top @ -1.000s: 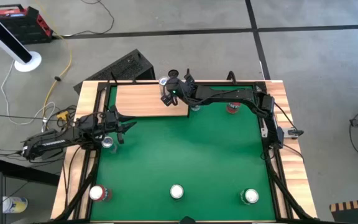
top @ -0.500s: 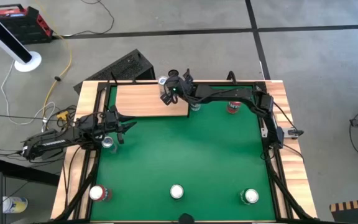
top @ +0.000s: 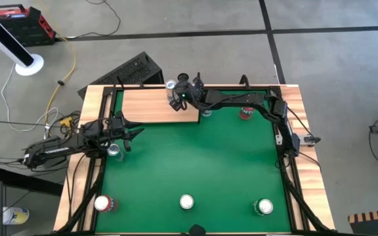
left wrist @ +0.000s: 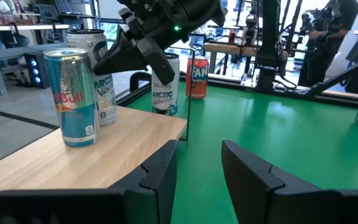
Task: Place canned beverage on shelf
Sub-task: Put the right blue soda can on the shelf
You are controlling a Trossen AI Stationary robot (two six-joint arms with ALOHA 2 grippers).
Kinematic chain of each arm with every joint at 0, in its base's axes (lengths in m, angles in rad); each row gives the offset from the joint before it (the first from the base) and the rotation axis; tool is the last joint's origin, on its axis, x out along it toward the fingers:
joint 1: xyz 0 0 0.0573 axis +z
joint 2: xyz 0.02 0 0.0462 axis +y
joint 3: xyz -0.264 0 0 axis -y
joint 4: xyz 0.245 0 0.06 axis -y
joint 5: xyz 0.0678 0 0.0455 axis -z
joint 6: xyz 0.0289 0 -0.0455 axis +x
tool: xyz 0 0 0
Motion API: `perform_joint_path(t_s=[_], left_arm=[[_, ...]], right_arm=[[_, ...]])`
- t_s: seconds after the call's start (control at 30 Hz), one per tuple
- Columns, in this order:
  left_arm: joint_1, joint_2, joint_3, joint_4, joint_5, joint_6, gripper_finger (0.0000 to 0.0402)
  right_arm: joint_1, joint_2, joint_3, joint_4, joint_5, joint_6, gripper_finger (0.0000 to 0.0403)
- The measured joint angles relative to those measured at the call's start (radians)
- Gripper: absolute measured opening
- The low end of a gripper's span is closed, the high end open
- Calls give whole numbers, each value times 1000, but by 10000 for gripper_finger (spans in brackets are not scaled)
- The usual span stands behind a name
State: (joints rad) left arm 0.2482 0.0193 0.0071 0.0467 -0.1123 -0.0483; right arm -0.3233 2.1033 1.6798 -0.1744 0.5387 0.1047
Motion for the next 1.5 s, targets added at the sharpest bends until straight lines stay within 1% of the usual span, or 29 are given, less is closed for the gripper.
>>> perform_joint_path(t_s=[0.33,0.43,0.9,0.97,1.03,1.17,1.27,1.33,1.37,1.43,1.5], left_arm=[[0,0,0,0,0,0,112],[0,0,0,0,0,0,112],[0,0,0,0,0,0,112],[0,0,0,0,0,0,112],[0,0,0,0,0,0,112],[0,0,0,0,0,0,112],[0,0,0,0,0,0,112],[0,0,0,0,0,0,112],[0,0,0,0,0,0,112],[0,0,0,0,0,0,112],[0,0,0,0,0,0,112]], right_arm=[[0,0,0,34,4,-23,15],[2,0,0,51,-14,-27,15],[11,0,0,47,-20,-59,15],[23,-5,1,15,-18,-75,16],[41,-21,20,-64,-18,-82,19],[78,-58,111,-178,-18,-146,19],[97,-60,220,-250,-20,-217,23],[93,-56,306,-308,-52,-278,30],[86,-53,348,-331,-89,-303,34],[58,-53,435,-387,-205,-323,43],[20,-53,512,-451,-344,-323,56]])
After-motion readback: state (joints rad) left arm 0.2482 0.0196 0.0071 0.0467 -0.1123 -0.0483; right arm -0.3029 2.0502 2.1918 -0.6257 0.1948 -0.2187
